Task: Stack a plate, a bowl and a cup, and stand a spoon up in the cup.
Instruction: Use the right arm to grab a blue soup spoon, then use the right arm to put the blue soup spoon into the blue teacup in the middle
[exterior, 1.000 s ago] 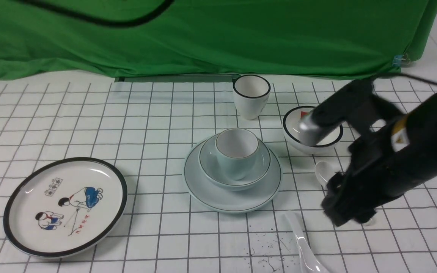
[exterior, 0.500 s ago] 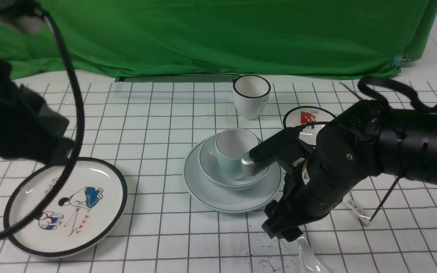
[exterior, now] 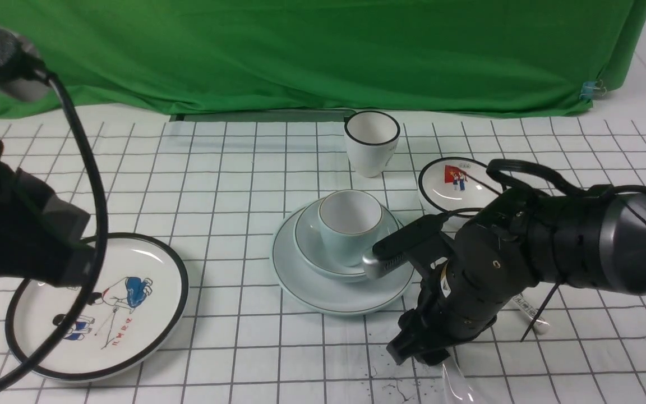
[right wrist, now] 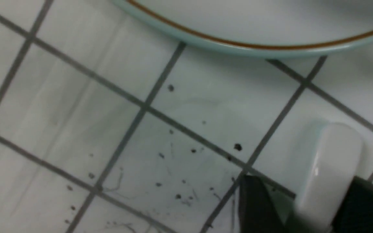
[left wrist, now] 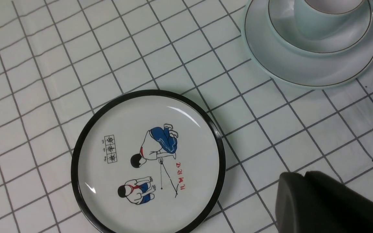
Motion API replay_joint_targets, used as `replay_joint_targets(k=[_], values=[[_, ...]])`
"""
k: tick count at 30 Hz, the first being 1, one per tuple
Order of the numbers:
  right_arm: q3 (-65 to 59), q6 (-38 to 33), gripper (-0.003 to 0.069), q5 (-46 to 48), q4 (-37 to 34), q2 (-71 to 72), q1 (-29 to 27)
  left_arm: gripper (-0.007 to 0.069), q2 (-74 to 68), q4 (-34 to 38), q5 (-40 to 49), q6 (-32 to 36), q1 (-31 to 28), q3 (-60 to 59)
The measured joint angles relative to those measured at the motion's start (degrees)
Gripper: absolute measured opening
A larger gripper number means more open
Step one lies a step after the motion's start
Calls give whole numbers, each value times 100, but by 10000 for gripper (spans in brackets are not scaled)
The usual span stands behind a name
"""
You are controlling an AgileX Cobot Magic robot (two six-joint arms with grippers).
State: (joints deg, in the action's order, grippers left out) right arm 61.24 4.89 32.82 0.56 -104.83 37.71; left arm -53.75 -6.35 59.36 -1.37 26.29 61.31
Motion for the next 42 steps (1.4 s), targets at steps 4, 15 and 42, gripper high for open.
replay_joint_targets(k=[4,15,42], values=[[0,7,160,33,5,23,0,-35,0,0,-12,0,0,0],[-20,-109,171,-602,11,1700,115,-35,6,0,-79,0,0,0],[-44,-883,171,-7074,-5,85,66,-35,2131,173,-2230,-387,0,-2115]])
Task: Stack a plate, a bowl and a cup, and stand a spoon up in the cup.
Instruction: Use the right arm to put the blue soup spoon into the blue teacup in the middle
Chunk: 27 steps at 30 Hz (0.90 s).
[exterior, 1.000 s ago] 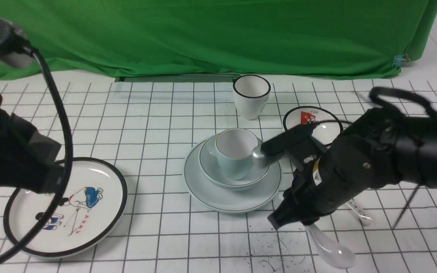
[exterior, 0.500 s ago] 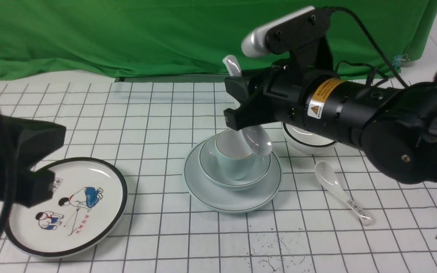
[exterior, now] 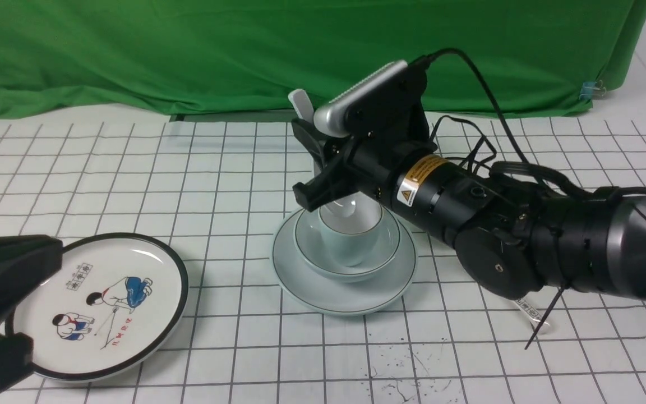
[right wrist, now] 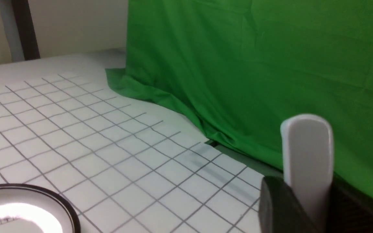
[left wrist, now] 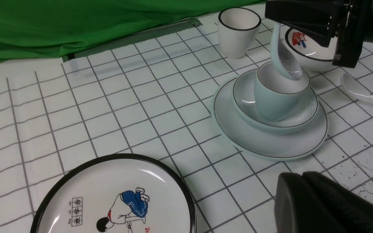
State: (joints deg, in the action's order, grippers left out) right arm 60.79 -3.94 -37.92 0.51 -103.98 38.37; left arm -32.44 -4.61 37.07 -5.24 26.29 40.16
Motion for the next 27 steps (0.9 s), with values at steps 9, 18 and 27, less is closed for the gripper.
replay_joint_targets(k=[9,18,27], values=[[-5,-7,171,-51,-248,-378,-103,-35,0,0,0,-19,0,0],[-11,-13,275,-53,-412,-572,-131,-35,0,0,0,-24,0,0],[-11,-102,233,1702,-429,814,-131,-33,0,0,0,-17,0,0]])
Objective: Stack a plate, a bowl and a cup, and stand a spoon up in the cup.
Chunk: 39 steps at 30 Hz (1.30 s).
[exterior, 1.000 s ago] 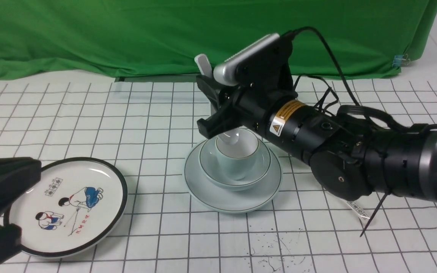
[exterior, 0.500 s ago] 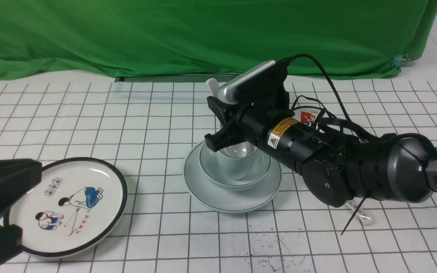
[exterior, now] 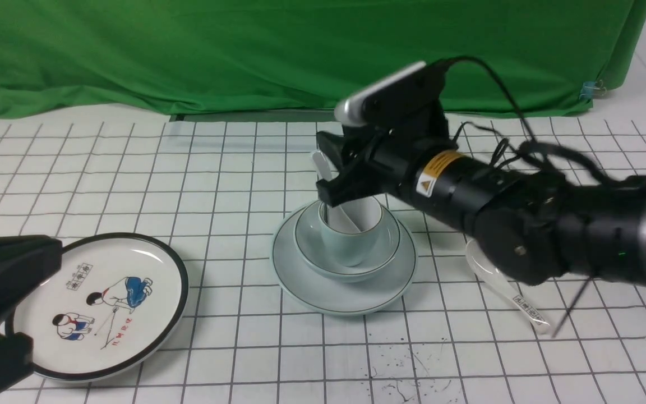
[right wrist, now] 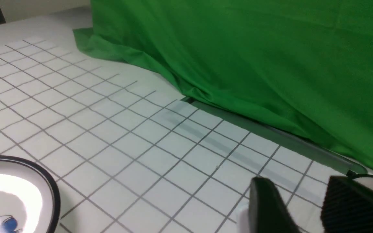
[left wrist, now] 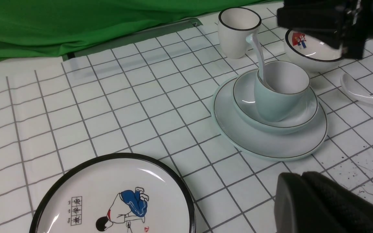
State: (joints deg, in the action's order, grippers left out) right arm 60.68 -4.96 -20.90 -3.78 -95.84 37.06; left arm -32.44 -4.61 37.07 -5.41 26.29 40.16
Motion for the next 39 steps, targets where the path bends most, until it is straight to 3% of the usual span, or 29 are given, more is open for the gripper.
replay_joint_targets(k=[5,7,19,30,34,37,39], values=[[-1,-355,32,1731,0,1446,0,-32,0,0,4,77,0,0],[-16,-414,15,2285,0,2064,0,-32,0,0,4,87,0,0],[-1025,-507,29,3329,0,4984,0,-32,0,0,6,110,0,0],[-1135,-507,11,3779,162,6202,0,-30,0,0,11,110,0,0],[-1734,-466,11,3603,378,6649,-14,-30,0,0,11,104,0,0],[-2496,-402,11,3298,544,7118,-308,-30,0,0,11,104,0,0],[-3172,-369,11,3058,556,7541,-842,-30,0,0,11,104,0,0]])
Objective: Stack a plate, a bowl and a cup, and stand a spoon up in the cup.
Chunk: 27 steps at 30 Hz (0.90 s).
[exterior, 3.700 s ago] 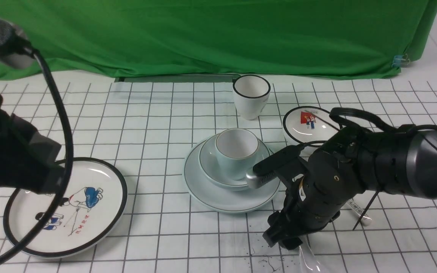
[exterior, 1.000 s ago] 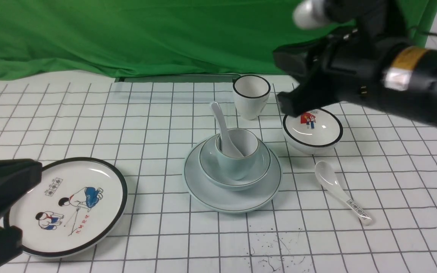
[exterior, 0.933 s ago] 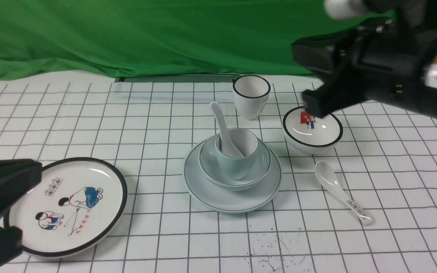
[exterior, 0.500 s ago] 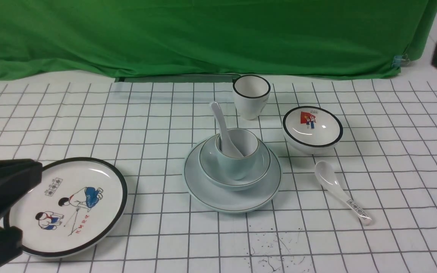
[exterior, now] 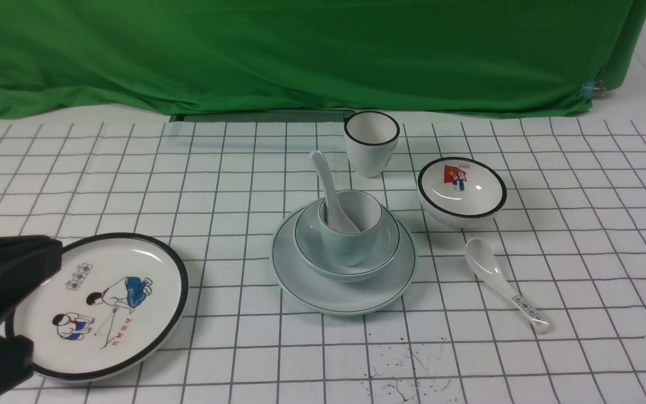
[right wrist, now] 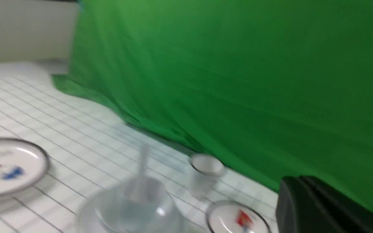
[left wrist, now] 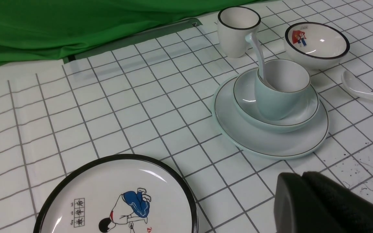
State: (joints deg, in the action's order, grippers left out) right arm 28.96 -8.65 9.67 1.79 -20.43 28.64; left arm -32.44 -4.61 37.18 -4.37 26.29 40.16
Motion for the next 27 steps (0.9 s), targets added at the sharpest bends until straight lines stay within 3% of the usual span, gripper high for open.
replay_joint_targets(k=[1,4,8,13,27], values=[[-63,0,11,-47,0,41,-58,-30,0,0,0,0,0,0],[-1117,382,11,-287,7,702,-1190,-30,0,0,0,0,0,0],[-1951,828,11,-328,12,1241,-2141,-30,0,0,0,0,0,0],[-2858,975,11,-307,18,1874,-2941,-30,0,0,0,5,0,0],[-2945,994,11,308,46,2043,-3091,-30,0,0,0,5,0,0]])
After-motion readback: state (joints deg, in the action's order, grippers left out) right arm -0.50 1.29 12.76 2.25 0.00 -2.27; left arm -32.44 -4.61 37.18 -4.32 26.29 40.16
